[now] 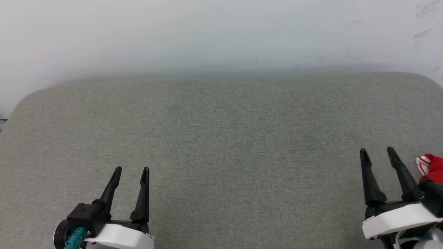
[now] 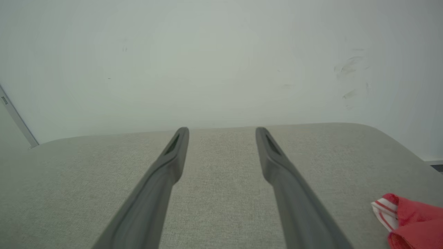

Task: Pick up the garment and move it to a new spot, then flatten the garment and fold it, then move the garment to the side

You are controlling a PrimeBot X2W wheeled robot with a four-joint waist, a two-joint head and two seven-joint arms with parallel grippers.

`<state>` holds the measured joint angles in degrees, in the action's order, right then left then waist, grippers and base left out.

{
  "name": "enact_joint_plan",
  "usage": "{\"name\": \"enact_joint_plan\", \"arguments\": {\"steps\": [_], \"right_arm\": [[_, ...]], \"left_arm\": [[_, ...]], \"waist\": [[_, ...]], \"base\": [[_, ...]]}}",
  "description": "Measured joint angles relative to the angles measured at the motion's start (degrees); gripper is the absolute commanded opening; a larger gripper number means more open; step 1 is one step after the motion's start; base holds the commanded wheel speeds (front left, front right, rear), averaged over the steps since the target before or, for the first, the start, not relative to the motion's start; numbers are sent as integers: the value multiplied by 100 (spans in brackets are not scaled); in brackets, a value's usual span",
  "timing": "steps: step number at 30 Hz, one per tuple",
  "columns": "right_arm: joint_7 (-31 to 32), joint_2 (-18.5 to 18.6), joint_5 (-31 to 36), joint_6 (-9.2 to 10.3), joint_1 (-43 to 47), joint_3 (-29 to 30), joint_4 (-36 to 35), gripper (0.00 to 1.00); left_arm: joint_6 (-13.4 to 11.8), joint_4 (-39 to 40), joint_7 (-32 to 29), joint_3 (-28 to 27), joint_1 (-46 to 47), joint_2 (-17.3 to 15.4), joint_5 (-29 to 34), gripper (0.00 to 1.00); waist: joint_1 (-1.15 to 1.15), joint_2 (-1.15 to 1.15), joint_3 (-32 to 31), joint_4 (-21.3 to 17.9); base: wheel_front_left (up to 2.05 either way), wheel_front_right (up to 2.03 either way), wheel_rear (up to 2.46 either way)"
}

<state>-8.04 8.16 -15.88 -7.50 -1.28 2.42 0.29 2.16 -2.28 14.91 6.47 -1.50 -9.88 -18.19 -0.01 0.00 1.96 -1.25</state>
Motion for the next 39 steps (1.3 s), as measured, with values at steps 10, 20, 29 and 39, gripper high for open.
{"name": "enact_joint_plan", "arguments": {"steps": [10, 20, 29, 39], "right_arm": [[-246, -196, 215, 0, 120, -7, 267, 100], [-253, -198, 248, 0, 110, -19, 219, 100], [-244, -197, 294, 0, 114, -41, 172, 100], [-227, -197, 296, 0, 114, -86, 167, 100]], "left_arm": [[225, -126, 0, -312, -58, 288, 332, 100], [388, -187, 0, -521, -59, 454, 485, 100], [448, -198, 0, -660, -58, 521, 573, 100], [491, -224, 0, -733, -54, 573, 661, 100]], "waist": [[1, 0, -45, -87], [1, 0, 5, -77], [1, 0, 44, -50], [1, 0, 68, -38]], "base": [[0, 0, 0], [0, 0, 0], [0, 0, 0], [0, 0, 0]]}}
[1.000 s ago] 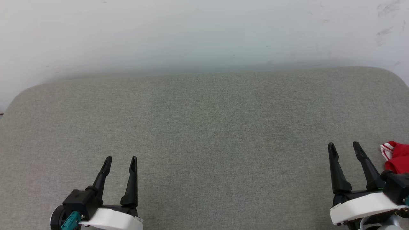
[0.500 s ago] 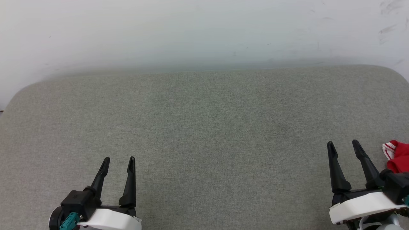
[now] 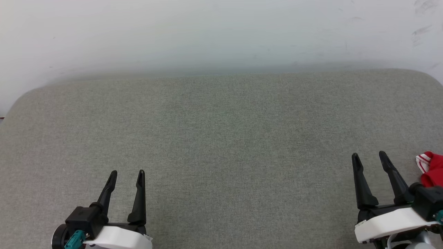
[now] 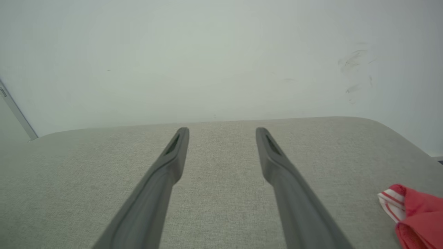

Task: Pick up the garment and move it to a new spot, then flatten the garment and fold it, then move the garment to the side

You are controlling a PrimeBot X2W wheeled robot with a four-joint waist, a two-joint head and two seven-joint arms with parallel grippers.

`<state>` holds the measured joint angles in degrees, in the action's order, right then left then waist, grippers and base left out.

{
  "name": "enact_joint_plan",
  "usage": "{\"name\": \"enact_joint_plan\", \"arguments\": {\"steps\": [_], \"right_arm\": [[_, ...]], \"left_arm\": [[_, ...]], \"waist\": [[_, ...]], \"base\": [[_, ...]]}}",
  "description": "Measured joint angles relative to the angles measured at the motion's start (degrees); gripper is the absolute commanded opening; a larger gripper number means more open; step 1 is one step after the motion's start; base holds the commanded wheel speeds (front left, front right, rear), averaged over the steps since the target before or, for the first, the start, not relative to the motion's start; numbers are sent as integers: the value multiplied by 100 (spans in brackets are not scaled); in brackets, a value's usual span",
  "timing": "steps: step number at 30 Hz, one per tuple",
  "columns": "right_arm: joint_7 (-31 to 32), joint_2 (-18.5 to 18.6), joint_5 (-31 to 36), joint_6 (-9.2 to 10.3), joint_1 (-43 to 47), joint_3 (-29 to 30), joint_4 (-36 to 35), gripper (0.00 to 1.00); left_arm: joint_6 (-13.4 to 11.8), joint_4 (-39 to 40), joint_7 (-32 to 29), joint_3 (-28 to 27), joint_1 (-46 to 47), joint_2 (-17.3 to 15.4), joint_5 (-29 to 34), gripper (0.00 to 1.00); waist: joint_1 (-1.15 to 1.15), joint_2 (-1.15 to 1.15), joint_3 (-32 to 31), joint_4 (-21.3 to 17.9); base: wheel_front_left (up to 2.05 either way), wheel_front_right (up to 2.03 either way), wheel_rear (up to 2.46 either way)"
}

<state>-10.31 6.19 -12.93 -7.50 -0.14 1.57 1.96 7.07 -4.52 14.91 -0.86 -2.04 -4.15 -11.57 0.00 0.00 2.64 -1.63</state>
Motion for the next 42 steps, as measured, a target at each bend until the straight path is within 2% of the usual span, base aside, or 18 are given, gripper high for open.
{"name": "enact_joint_plan", "arguments": {"steps": [6, 7, 12, 21, 42], "right_arm": [[0, 1, -3, 0, 0, -49, 0, 100], [0, 0, -3, -1, 3, -43, 11, 0], [32, -15, -77, -1, 87, -64, 259, 0], [252, -41, -1250, -1, 74, -21, 398, 0], [621, -88, -3117, -1, -79, 83, 616, 0]], "left_arm": [[25, -22, 0, -16, 2, 25, 30, 100], [25, -26, -3, -19, 0, 33, 35, 0], [25, -265, -45, 9, -113, 76, -57, 0], [25, -370, -324, -34, -49, 75, -1255, 0], [25, -527, -802, -148, 161, 70, -3149, 0]], "waist": [[0, 0, 2, 14], [0, 0, 6, 19], [0, 0, 5, 21], [0, 0, -19, 34], [0, 0, -60, 57]], "base": [[0, 0, 0], [0, 0, 0], [0, 0, 0], [0, 0, 0], [0, 0, 0]]}}
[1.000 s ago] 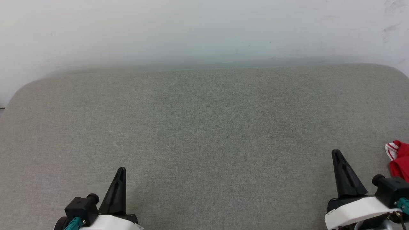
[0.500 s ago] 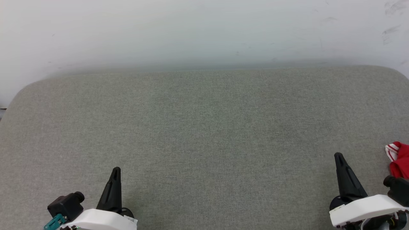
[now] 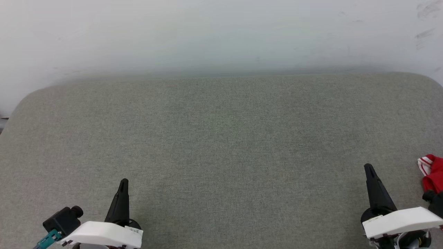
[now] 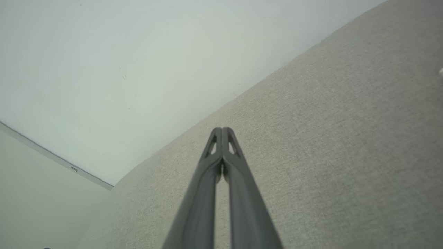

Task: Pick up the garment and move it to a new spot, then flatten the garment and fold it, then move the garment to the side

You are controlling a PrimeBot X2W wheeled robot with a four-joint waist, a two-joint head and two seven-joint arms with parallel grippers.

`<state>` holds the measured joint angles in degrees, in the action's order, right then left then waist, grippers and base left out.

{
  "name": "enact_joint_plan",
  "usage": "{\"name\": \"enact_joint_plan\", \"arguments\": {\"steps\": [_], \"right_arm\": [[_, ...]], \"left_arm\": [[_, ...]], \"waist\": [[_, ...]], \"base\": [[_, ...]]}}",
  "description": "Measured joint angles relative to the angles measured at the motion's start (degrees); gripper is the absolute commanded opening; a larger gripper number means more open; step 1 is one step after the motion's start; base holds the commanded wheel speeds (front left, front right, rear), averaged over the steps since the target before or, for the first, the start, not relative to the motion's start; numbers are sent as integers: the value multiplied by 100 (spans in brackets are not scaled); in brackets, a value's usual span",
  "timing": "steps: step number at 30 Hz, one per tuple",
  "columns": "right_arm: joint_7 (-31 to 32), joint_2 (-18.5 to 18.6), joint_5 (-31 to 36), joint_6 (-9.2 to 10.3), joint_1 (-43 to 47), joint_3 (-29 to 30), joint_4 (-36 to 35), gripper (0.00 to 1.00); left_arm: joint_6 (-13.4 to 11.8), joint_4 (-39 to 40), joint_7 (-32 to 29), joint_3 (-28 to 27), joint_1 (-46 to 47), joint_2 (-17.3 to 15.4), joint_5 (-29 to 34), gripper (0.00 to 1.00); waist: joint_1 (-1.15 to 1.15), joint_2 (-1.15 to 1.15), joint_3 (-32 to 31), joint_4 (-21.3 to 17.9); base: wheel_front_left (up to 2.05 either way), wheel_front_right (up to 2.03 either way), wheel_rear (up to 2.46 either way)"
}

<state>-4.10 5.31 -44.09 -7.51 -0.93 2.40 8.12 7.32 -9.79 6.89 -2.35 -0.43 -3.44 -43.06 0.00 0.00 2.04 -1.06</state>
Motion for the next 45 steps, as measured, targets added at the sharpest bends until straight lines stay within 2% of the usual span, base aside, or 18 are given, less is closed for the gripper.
{"name": "enact_joint_plan", "arguments": {"steps": [23, 45], "right_arm": [[315, -53, -1533, 1, -148, 103, 189, 0], [571, -108, -2782, 1, -271, 201, 333, 0]], "left_arm": [[0, -141, -404, -110, 193, -1, -1583, 0], [1, -243, -735, -199, 345, 3, -2843, 0]], "waist": [[0, 0, -44, 25], [0, 0, -88, 50]], "base": [[0, 0, 0], [0, 0, 0]]}}
